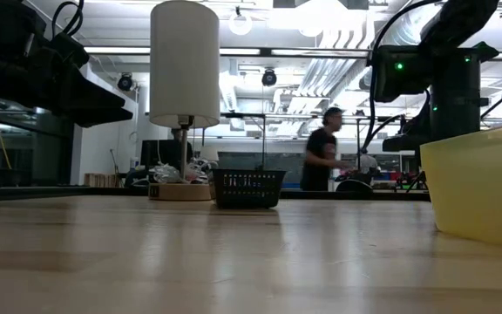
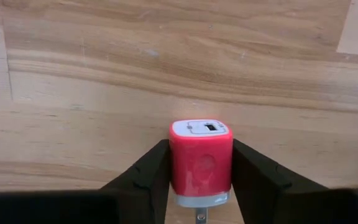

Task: Pick & Place Office items
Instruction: Put the pink charger adaptor into the yellow bin

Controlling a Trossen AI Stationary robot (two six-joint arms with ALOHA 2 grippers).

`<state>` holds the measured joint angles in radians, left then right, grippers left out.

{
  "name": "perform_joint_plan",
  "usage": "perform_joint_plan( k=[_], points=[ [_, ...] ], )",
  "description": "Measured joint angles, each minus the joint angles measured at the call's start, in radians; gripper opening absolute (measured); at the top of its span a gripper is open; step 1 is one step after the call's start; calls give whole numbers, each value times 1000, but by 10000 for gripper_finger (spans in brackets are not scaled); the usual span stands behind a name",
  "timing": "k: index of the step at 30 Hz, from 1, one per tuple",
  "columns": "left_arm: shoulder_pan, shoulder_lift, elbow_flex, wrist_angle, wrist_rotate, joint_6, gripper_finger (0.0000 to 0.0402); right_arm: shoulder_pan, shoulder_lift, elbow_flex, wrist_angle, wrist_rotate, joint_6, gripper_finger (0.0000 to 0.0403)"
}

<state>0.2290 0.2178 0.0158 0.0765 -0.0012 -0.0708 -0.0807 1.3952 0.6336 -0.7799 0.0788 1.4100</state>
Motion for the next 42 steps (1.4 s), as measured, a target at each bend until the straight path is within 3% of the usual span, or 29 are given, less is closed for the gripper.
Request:
perform_joint_plan(
  k=[13,31,42],
  points=[
    [0,0,0,0,0,0,308,0,-11,0,-5,18,-8,130],
    [0,0,0,0,0,0,308,0,-351,1,-9,197,-117,128],
    [0,0,0,0,0,0,308,0,-409,1,-2,237,-222,129]
  ],
)
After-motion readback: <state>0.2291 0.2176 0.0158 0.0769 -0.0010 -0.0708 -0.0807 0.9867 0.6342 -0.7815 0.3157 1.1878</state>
